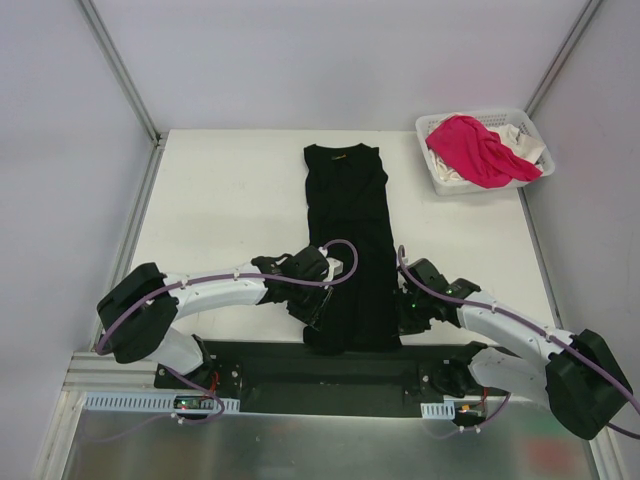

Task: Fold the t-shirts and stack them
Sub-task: Grab the bottom of the folded rectangular tshirt with both arms

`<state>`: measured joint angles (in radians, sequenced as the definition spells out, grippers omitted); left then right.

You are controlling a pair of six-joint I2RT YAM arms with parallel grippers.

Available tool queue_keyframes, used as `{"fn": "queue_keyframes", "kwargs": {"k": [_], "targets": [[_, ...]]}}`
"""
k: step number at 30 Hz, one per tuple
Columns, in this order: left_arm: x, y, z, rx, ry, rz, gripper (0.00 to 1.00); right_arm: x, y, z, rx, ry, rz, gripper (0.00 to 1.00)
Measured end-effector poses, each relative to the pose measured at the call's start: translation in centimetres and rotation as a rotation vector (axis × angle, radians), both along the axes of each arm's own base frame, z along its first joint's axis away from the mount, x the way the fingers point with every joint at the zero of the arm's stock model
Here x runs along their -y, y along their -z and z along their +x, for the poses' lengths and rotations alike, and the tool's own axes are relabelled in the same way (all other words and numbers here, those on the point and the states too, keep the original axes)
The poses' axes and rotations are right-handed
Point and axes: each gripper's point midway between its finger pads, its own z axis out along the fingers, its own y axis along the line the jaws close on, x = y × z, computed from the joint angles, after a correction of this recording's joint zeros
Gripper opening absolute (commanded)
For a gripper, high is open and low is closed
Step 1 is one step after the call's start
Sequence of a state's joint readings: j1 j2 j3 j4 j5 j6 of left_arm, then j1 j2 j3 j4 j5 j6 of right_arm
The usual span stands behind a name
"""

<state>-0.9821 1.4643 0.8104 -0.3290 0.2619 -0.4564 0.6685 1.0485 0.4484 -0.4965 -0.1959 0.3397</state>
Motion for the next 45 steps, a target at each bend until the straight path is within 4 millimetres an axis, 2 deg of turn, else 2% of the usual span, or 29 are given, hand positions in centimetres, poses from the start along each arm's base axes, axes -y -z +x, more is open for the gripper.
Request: {"fn": "queue_keyframes", "kwargs": {"k": [12, 18, 30, 38, 40, 43, 45], "targets": [[0.0, 0.1, 0.1, 0.005, -0.001, 0.004, 0.15, -0.1, 0.0, 0.1, 0.001, 0.001, -0.001, 0.01], [0.0, -0.3, 0.7, 0.035, -0.005, 0.009, 0.14, -0.5, -0.8, 0.9, 0.027, -0.004, 0.007, 0.01], [0.5, -4.2, 3.9, 0.191, -0.033, -0.031, 0.13, -1.4, -2.5, 3.0, 0.091, -0.020, 0.008, 0.01], [-0.3, -4.7, 5.0, 0.221, -0.068, -0.018, 0.14, -1.8, -3.1, 3.9, 0.107, -0.030, -0.001, 0.01], [-0.4, -4.6, 5.0, 0.215, -0.068, -0.015, 0.24, -1.8, -3.1, 3.9, 0.110, -0.032, 0.000, 0.01], [-0.3, -4.7, 4.6, 0.202, -0.057, -0.024, 0.56, -1.7, -3.1, 3.9, 0.110, -0.032, -0.002, 0.01], [-0.3, -4.7, 4.2, 0.184, -0.049, -0.038, 0.64, -1.7, -3.2, 3.9, 0.113, -0.031, -0.001, 0.01]]}}
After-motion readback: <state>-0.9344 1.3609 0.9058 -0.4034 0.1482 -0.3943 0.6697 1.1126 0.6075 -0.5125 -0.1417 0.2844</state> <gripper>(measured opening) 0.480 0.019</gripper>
